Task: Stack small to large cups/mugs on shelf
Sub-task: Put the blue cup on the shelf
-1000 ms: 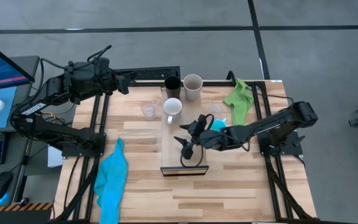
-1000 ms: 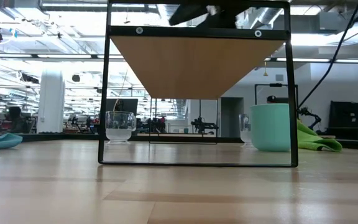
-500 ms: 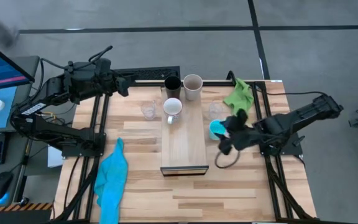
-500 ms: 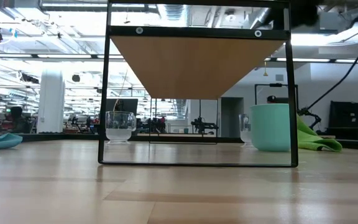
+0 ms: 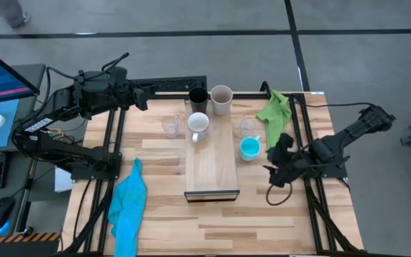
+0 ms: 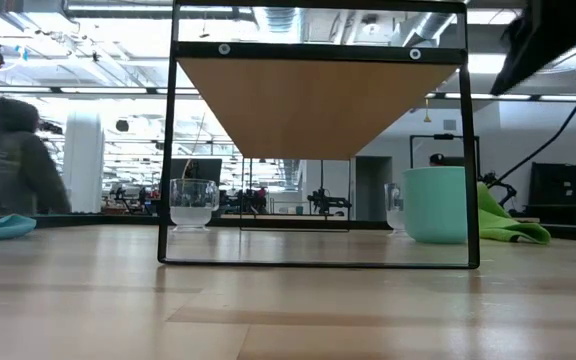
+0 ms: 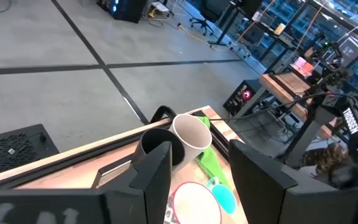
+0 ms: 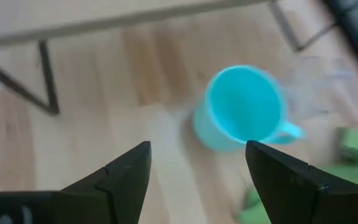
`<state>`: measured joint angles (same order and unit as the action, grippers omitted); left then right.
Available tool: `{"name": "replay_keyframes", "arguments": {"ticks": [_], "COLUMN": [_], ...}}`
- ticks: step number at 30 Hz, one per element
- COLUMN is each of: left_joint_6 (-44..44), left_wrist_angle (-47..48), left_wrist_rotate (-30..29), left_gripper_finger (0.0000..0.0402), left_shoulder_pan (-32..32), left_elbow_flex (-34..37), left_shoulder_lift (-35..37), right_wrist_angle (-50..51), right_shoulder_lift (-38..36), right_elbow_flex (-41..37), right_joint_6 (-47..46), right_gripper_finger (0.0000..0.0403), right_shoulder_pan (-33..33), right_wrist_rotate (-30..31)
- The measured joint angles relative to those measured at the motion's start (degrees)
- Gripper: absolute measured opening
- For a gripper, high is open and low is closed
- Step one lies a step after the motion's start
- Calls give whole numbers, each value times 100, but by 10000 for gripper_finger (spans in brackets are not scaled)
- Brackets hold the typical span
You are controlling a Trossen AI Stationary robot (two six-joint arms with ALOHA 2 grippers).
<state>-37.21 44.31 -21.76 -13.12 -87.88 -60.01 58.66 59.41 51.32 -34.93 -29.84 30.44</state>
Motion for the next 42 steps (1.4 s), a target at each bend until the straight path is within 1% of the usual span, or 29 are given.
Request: {"name": "replay_keyframes", "arguments": {"ticks": [3,7,10,12,15,19,24,28,35,42], "left_joint_6": [0,-2,-2,-2,-2,-13,-42,-3,7,9], "left_wrist_angle": [0,0,2,16,94,233,275,276,276,278], "left_wrist_rotate": [-41,-151,-175,-233,-273,-283,-294,-299,-311,-357], "left_gripper_finger": [151,151,151,151,151,151,151,151,151,151], "left_shoulder_pan": [1,-1,-1,-1,-1,-1,-1,-1,-1,-1], "left_elbow_flex": [0,0,0,0,0,0,0,0,0,0], "left_shoulder_lift": [0,0,0,0,0,0,-2,-2,-2,-2], "right_wrist_angle": [-765,-1487,-1760,-1839,-1978,-2196,-2249,-2237,-1970,-2010], "right_shoulder_lift": [50,245,430,563,821,1080,1274,1306,1306,1306], "right_elbow_flex": [-414,-680,-749,-775,-775,-777,-777,-775,-775,-775], "right_joint_6": [635,1631,2342,2712,3061,3576,3687,3646,3645,3696], "right_gripper_finger": [286,286,286,286,286,286,286,279,242,201], "right_shoulder_pan": [226,552,865,1142,1553,1914,2236,2297,2560,2714], "right_wrist_rotate": [-486,-643,-706,-972,-1351,-1569,-2015,-2035,-2006,-2008]}}
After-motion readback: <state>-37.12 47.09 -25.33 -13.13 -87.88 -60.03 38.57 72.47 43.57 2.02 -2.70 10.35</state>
